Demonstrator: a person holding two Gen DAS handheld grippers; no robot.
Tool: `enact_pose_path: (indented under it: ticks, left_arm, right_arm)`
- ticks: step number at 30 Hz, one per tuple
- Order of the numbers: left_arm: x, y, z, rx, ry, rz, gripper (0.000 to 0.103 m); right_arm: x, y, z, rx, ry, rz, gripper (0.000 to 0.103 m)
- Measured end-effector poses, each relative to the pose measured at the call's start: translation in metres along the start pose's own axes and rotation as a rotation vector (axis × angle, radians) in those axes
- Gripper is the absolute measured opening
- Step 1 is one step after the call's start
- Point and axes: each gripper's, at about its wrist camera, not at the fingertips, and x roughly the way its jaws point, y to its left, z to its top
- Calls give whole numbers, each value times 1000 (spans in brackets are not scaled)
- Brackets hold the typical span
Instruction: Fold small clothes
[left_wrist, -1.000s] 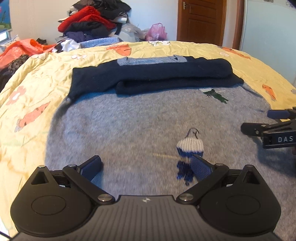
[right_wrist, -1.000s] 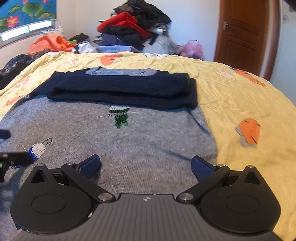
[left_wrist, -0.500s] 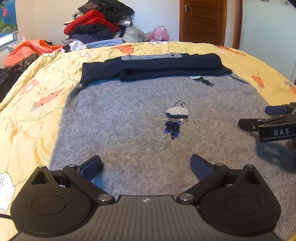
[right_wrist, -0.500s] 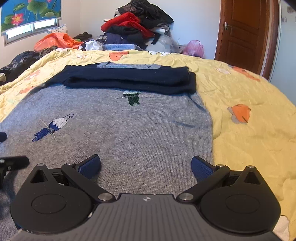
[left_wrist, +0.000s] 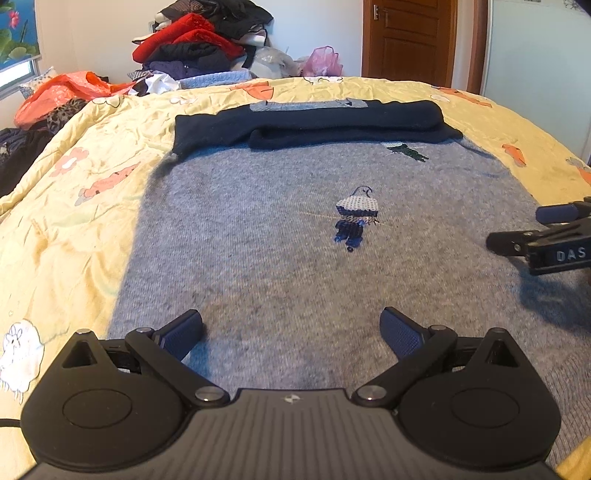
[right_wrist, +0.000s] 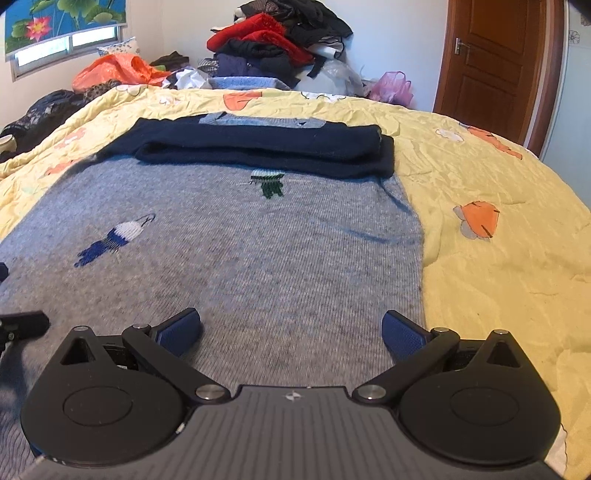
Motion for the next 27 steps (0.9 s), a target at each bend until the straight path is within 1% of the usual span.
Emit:
enact_pose_path:
  ticks: [5, 12, 16, 23, 27]
  left_arm:
    - [-2, 2, -3, -6, -1, -3, 103]
    - [-2, 3, -4, -13, -1, -6, 103]
    - [-3, 3, -4, -18, -2, -8, 103]
    - [-5, 4, -5, -18, 1, -8, 103]
    - [-13, 6, -11, -1, 1, -10, 103]
  right_arm:
    - [-12, -1, -8, -17, 24, 17, 103]
    - [-23, -2, -13, -34, 48, 14, 103]
    - [-28, 1, -15, -55, 50, 8, 103]
    - [-32, 6, -18, -46, 44, 18, 103]
    - [-35, 7, -23, -51, 57, 26, 103]
